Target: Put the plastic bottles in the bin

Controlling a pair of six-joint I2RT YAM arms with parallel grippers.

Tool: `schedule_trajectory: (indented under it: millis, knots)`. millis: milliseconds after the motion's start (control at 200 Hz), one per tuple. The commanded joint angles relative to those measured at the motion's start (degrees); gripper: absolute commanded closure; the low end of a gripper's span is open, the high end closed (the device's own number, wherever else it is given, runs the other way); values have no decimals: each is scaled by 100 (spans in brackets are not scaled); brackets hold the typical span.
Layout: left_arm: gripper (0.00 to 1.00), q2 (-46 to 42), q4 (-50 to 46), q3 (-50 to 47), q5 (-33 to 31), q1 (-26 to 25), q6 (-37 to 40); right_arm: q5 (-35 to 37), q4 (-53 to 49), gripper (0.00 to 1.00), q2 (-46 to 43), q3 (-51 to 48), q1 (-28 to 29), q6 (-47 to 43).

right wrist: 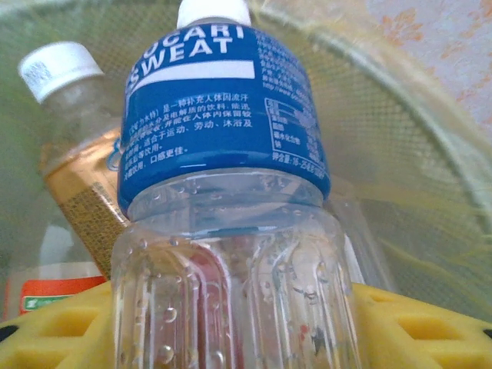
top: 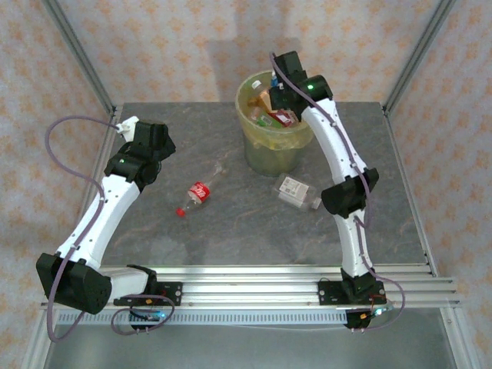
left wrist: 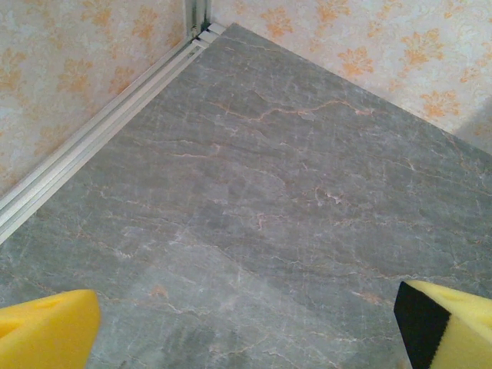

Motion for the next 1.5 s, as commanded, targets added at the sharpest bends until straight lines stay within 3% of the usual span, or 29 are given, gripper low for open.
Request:
schedule_trajectory:
  millis: [0, 130, 225, 631, 956, 1211, 1496]
  knots:
    - [0, -84, -247, 166, -11, 48, 47, 172, -327, 40, 105, 135, 6, -109]
    - [0, -73, -222, 142, 17, 44, 30, 735, -461, 38, 197, 134, -4, -130]
    - [0, -69, -212, 135, 62, 44, 14, 871, -503, 31, 213, 155, -6, -169]
    - [0, -117, -238, 158, 49, 47, 13, -379, -217, 7, -302, 386, -2, -19]
    - [0, -170, -230, 190, 79, 45, 39, -219, -190, 5, -607, 485, -7, 143]
    - [0, -169, -194, 161, 114, 44, 11, -412, -85, 22, -745, 450, -7, 465]
    - [0, -136, -177, 171, 75, 44, 48, -544, -273, 48, -1190, -145, -7, 827]
